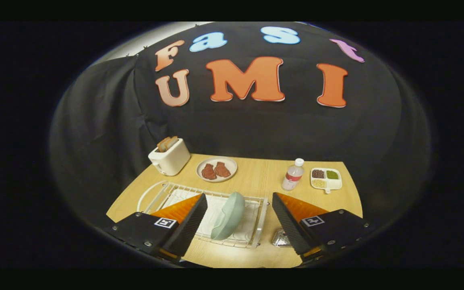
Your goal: Take the plate from the dish rack, then take the spoon from the basket and place it into the plate.
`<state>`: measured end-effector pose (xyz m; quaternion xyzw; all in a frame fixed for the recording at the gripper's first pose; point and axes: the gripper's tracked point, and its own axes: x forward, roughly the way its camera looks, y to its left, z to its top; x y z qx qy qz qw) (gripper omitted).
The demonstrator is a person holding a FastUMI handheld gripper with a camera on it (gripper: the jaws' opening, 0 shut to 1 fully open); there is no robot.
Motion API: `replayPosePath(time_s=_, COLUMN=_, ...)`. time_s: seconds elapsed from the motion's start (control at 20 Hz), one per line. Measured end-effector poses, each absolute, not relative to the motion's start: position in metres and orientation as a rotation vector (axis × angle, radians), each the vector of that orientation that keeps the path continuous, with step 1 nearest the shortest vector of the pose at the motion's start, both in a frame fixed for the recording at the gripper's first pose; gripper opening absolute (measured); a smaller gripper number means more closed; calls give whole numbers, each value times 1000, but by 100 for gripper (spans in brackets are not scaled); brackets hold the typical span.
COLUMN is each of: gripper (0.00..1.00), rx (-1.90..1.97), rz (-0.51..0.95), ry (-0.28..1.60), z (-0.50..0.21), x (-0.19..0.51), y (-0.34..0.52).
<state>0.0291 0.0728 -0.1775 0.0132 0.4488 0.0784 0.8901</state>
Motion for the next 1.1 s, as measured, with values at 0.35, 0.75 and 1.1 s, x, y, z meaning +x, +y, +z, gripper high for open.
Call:
replayPosePath(time_s=0.35, gripper=80, rx=-82, rz=159, ry=1221, z=-249, x=16, y=81)
replayPosePath(time_s=0.75, gripper=57, rx=-155, rz=102, ry=1393, z=-294, x=0, y=99)
replayPosePath(time_s=1.1, gripper=43, rx=-284, rz=30, ry=1396, z=-302, x=-2, y=119)
